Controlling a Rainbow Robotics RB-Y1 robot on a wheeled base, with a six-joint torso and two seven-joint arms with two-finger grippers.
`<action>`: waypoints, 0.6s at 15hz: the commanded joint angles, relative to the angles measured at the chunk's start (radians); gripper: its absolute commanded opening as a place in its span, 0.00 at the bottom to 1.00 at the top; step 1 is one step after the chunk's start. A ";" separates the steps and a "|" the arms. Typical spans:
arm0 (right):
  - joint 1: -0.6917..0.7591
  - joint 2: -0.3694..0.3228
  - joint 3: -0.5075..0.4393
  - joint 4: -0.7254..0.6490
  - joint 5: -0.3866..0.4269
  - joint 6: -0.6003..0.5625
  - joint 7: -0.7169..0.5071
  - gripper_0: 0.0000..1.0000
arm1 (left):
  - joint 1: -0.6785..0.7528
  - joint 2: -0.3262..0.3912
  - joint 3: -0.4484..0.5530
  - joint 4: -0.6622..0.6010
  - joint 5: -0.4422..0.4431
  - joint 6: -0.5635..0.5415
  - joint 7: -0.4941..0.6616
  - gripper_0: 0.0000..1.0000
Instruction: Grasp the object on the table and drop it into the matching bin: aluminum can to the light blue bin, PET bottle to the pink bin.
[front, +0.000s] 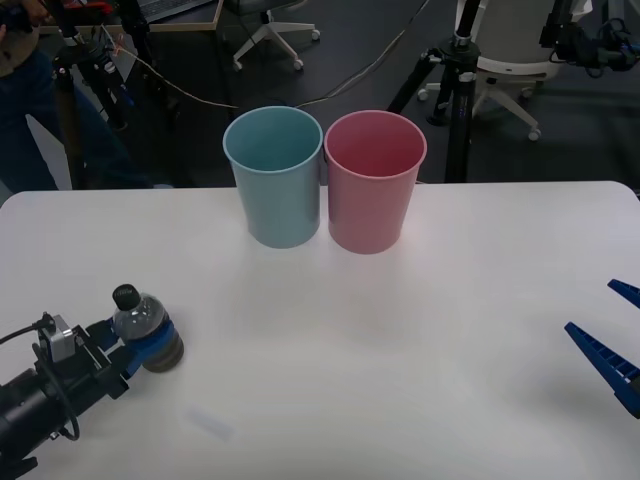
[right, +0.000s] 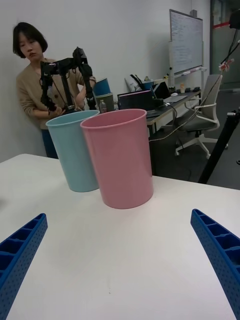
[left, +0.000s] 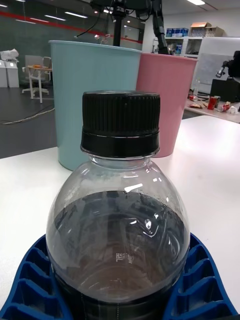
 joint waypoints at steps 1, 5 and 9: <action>0.000 0.000 0.000 0.000 0.000 0.000 0.000 1.00 | 0.028 0.000 -0.009 -0.051 -0.001 0.000 0.015 0.00; 0.000 0.000 0.000 0.000 0.000 0.000 0.000 1.00 | 0.091 0.012 -0.044 -0.203 -0.001 0.073 0.049 0.00; 0.000 0.000 0.000 0.000 0.000 0.000 0.000 1.00 | 0.158 0.046 -0.104 -0.436 -0.015 0.247 0.189 0.00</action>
